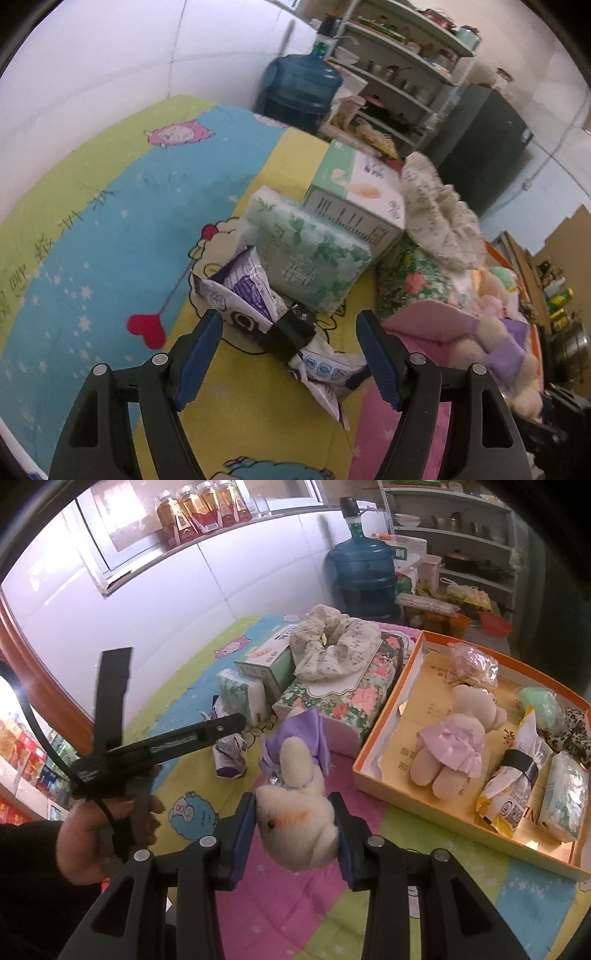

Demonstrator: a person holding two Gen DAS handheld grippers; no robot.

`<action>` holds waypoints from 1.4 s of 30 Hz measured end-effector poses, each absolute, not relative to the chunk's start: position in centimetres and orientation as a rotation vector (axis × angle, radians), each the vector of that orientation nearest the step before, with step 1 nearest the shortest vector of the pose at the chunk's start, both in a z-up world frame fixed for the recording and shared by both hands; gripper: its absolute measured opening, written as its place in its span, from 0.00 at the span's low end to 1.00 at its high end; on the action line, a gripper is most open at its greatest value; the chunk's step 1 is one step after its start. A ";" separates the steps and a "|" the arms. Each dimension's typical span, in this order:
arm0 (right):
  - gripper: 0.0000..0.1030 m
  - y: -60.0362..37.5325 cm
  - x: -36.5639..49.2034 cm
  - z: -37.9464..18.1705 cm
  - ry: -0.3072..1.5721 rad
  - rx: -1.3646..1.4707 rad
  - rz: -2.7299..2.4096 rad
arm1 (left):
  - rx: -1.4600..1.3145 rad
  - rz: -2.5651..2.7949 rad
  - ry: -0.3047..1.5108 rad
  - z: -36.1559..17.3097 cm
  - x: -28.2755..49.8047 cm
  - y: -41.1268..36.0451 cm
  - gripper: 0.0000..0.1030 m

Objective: Organize soft objects
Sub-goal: 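Grasp the white-purple snack bag with black band with the left tool while the right tool holds the bunny, then carry the snack bag and bunny over the gold box with both tools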

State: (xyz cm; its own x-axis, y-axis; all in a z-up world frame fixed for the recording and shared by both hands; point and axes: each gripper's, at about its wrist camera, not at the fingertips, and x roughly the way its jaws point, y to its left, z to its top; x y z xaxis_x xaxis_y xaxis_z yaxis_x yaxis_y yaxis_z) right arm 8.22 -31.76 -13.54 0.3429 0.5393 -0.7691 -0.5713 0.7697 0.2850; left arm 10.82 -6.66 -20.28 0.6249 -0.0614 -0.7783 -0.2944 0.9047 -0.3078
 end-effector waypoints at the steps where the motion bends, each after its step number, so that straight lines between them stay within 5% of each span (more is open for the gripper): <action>1: 0.39 -32.1 8.3 -13.6 0.988 -0.030 0.727 | -0.449 0.151 0.902 -20.7 11.0 -6.8 0.73; 8: 0.39 -33.5 8.3 -14.1 0.993 -0.013 0.742 | -0.450 0.211 0.903 -21.2 11.3 -7.7 0.71; 10: 0.39 -33.8 8.2 -14.1 0.990 -0.006 0.744 | -0.422 0.237 0.912 -21.2 11.3 -7.8 0.52; 42: 0.39 -32.9 6.3 -9.0 0.825 0.090 0.565 | -0.209 -0.217 0.761 -12.0 9.0 -8.6 0.49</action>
State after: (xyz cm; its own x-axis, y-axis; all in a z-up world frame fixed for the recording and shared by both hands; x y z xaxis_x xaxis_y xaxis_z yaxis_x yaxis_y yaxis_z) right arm 6.30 -32.86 -9.05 0.5408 0.5087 -0.6699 -0.4401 0.8498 0.2900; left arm 9.05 -8.57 -11.98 0.7039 -0.2685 -0.6576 0.1178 0.9571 -0.2647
